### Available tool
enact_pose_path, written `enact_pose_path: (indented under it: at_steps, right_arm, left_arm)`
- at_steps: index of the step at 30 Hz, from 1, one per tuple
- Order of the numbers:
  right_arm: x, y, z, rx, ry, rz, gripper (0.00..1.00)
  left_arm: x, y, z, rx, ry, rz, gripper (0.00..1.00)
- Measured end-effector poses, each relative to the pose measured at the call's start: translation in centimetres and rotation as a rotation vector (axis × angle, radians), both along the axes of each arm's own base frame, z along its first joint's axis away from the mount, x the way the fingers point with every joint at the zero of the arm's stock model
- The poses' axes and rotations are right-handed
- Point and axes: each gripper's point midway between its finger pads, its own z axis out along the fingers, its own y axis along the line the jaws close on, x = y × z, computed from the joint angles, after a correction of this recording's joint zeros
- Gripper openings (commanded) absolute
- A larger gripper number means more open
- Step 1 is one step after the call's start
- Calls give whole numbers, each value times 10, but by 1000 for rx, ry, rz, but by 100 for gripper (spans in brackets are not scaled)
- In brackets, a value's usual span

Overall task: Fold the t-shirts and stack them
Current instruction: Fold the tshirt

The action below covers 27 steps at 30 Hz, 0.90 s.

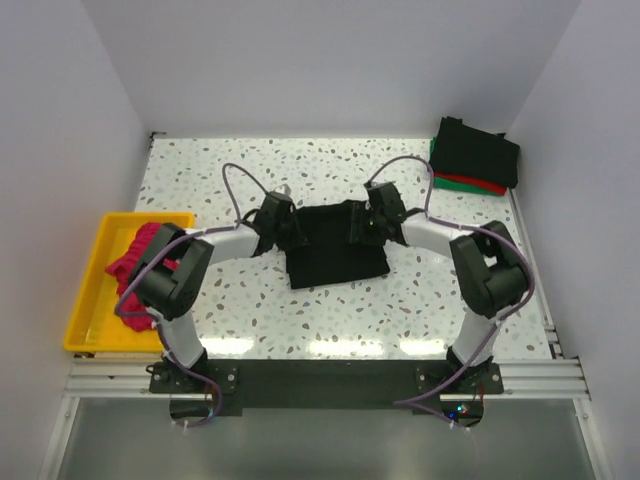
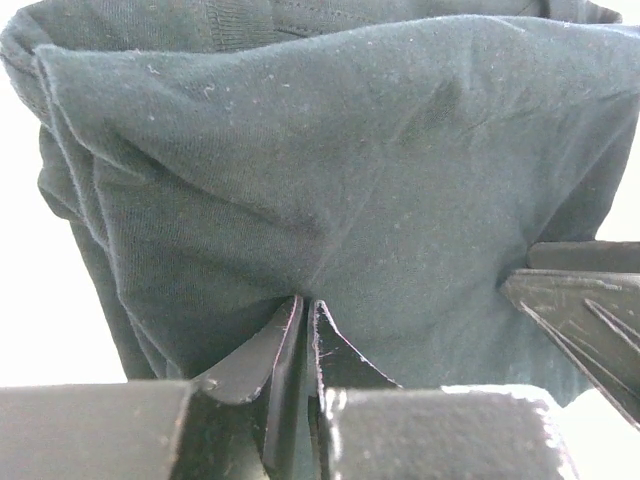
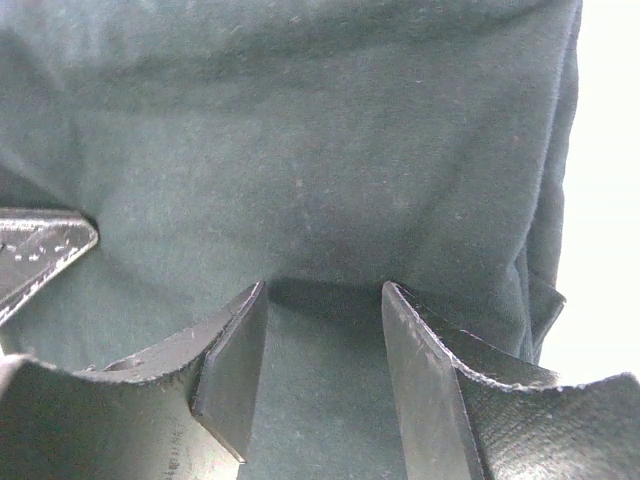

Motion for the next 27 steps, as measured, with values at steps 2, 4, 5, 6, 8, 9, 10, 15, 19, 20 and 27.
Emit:
enact_pose_path:
  at_steps: [2, 4, 5, 6, 8, 9, 10, 15, 19, 20, 27]
  right_arm:
    - [-29, -1, 0, 5, 5, 17, 54]
    - [-58, 2, 0, 10, 13, 46, 54]
    - [-73, 2, 0, 14, 15, 61, 55]
    - [-86, 3, -1, 17, 22, 75, 55]
    - [-114, 3, 0, 31, 38, 101, 56]
    - [-125, 3, 1, 40, 49, 114, 56]
    - [-135, 3, 1, 45, 61, 123, 57]
    - [-149, -8, 15, 32, 75, 117, 57]
    - [-134, -4, 37, 34, 25, 104, 53]
    - [-130, -2, 41, 38, 12, 105, 51]
    - [-96, 14, 37, 35, 5, 97, 39]
  left_arm:
    - [-23, -2, 0, 8, 8, -23, 13]
    - [-48, -4, 0, 24, 14, -53, 13]
    - [-61, -3, 0, 30, 20, -67, 13]
    - [-74, -3, -1, 32, 25, -79, 13]
    - [-99, -2, -1, 31, 32, -102, 14]
    - [-108, 0, 0, 29, 35, -109, 15]
    - [-119, 3, 0, 27, 42, -116, 15]
    - [-138, 14, 12, 25, 46, -110, 17]
    - [-129, 12, 29, 24, 6, -104, 17]
    - [-126, 11, 32, 24, -3, -103, 17]
    - [-97, 12, 33, 79, -35, -83, 16]
